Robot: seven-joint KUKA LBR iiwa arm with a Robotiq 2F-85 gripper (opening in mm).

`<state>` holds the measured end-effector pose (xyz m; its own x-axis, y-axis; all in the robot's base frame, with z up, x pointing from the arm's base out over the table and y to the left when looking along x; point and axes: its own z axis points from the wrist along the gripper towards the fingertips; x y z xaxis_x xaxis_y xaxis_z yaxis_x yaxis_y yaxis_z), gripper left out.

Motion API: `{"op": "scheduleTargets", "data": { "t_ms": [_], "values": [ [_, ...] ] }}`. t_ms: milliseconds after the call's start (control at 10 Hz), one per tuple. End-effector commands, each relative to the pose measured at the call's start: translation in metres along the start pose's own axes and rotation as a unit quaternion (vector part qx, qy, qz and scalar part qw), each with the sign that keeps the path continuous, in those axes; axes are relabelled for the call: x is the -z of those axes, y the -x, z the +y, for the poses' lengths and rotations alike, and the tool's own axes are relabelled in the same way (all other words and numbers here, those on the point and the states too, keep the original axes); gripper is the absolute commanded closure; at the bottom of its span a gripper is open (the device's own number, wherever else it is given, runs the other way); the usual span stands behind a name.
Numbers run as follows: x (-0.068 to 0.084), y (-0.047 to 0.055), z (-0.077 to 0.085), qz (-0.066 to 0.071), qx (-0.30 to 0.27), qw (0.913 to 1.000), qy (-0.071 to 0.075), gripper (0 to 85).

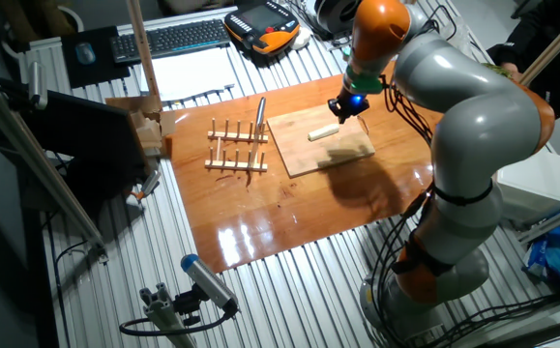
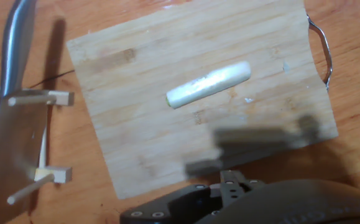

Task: Chop the scallions

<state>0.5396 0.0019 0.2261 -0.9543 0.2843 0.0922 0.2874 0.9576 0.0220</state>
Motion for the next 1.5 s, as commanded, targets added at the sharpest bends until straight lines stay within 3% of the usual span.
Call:
{"op": "scheduleTargets", "data": {
  "t_ms": [0, 100, 200, 400, 600, 800, 1200, 1400],
  "values": [
    [-0.0028, 0.0024, -0.0008, 0.002, -0.003, 1.0, -0.005, 85.0],
    [-0.0044, 0.0032, 0.0002, 0.0, -0.01, 0.9998, -0.016, 85.0],
    [-0.0043, 0.0026, 0.0003, 0.0, -0.019, 0.9997, -0.018, 85.0],
    [-0.0071, -0.0008, 0.0034, 0.002, -0.03, 0.9994, -0.016, 85.0],
    [-0.0106, -0.0047, 0.0074, -0.004, -0.038, 0.9992, -0.007, 85.0],
    [-0.012, -0.0051, 0.0081, -0.008, -0.044, 0.9989, -0.009, 85.0],
    [-0.0123, -0.0063, 0.0087, 0.003, -0.047, 0.9989, 0.003, 85.0],
    [-0.0123, -0.0063, 0.0084, 0.001, -0.049, 0.9988, -0.005, 85.0]
  ]
}}
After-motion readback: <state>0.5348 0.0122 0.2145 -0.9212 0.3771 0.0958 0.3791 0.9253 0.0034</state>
